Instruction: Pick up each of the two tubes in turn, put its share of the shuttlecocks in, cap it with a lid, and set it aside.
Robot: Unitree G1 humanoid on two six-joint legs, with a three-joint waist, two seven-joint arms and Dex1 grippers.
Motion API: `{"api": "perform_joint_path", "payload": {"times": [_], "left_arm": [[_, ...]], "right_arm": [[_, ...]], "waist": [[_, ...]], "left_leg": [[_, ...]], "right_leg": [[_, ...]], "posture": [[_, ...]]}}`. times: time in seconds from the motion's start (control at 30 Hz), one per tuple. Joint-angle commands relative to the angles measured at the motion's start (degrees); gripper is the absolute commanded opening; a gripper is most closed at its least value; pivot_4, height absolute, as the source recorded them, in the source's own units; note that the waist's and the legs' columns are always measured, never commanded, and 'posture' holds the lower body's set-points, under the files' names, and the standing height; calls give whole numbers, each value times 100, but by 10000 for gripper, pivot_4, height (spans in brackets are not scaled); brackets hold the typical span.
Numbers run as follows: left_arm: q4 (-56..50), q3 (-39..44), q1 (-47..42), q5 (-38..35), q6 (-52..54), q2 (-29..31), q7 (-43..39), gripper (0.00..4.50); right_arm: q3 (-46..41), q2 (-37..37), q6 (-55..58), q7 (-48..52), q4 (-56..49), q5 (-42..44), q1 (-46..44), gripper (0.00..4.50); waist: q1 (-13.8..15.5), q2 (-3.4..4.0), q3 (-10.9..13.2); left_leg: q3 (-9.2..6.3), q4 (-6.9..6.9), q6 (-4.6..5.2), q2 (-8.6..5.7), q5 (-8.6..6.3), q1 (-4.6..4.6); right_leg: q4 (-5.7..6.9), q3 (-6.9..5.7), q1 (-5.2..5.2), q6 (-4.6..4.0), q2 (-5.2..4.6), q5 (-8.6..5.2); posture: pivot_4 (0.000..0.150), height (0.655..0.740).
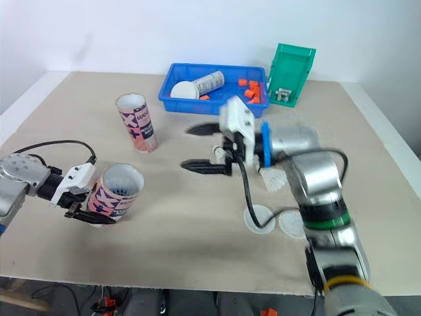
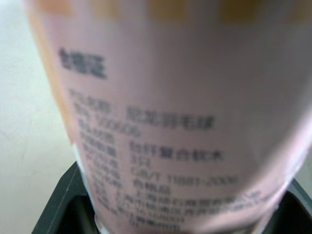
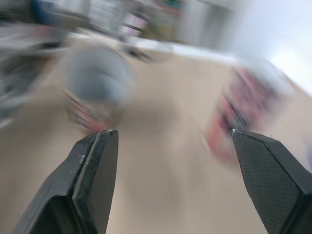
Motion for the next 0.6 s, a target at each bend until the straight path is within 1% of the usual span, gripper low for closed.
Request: {"api": "perform_joint_path", "payload": {"times": [0.03,0.1,0.13,0.2,0.37,0.6], "left_arm": [[-73,-103,188,79,3,19,-57,27584],[10,-158,129,115,-33,-8,-57,27584],[51,-191,78,118,-42,-27,-57,27584],[124,-244,-19,119,-67,-56,-57,27584],[242,-361,-190,137,-131,-125,-57,27584],[180,-257,-134,157,-90,-147,-57,27584]], "right_arm": [[-573,141,977,-1417,-1424,96,886,39846],[-432,259,1312,-2079,-1831,-203,1431,39846],[-331,298,1430,-2331,-1946,-316,1612,39846],[-83,339,1513,-2679,-2024,-546,1776,39846],[380,789,1601,-3465,-1393,-1003,1482,39846],[650,1020,1254,-3707,-525,-1330,1121,39846]], "waist": [[-2,8,-4],[-8,12,-8],[-11,12,-8],[-18,13,-8],[-62,10,-9],[-59,8,-10]], "left_leg": [[0,-2,-2,0,-2,0],[0,-4,-2,0,-4,3],[-1,-4,-2,1,-4,5],[-1,0,-2,0,-4,7],[4,28,5,-1,4,9],[4,24,13,-3,10,-3]], "right_leg": [[1,0,-2,24,0,1],[1,0,-1,29,2,0],[1,0,1,18,3,-6],[1,3,3,6,3,-9],[-3,7,8,10,-4,24],[-15,6,11,12,-6,24]], "posture": [[1500,7079],[1500,7079],[1500,7079],[1500,7079],[1500,7079],[1500,7079]]}}
